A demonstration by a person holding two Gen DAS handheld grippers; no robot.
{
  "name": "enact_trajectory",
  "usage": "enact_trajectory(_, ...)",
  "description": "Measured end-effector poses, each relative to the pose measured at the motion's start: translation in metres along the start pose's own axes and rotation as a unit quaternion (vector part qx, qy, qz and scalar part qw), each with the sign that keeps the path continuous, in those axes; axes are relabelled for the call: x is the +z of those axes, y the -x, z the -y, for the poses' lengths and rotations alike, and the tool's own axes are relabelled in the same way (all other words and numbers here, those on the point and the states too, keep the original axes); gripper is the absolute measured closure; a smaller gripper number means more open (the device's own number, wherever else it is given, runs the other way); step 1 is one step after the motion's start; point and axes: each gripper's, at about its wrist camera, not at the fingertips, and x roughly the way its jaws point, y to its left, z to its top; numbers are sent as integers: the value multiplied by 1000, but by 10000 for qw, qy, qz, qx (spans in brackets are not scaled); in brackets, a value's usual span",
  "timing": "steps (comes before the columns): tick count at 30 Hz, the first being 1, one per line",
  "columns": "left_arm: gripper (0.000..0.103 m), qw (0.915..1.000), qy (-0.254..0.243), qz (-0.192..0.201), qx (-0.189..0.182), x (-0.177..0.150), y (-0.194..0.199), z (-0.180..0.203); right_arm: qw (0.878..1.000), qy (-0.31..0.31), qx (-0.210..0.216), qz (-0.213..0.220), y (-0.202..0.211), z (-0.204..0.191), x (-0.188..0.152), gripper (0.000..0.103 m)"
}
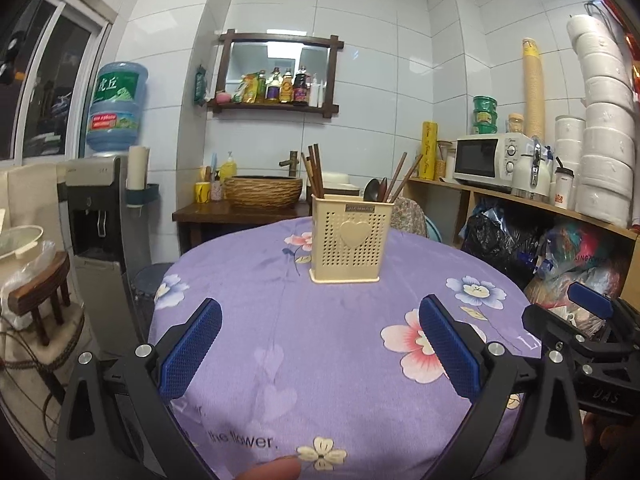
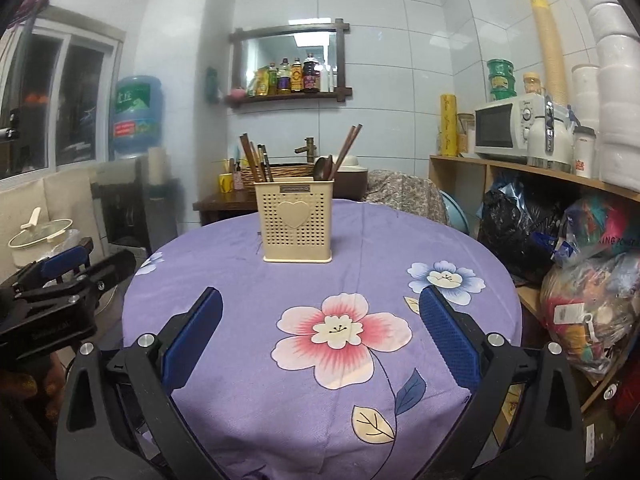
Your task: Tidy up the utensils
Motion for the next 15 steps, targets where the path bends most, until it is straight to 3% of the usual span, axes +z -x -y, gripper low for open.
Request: enact_trajectory(15,5,9997,63,192,139,1,13,-4,9999,40,38,111,6,-3,8,6)
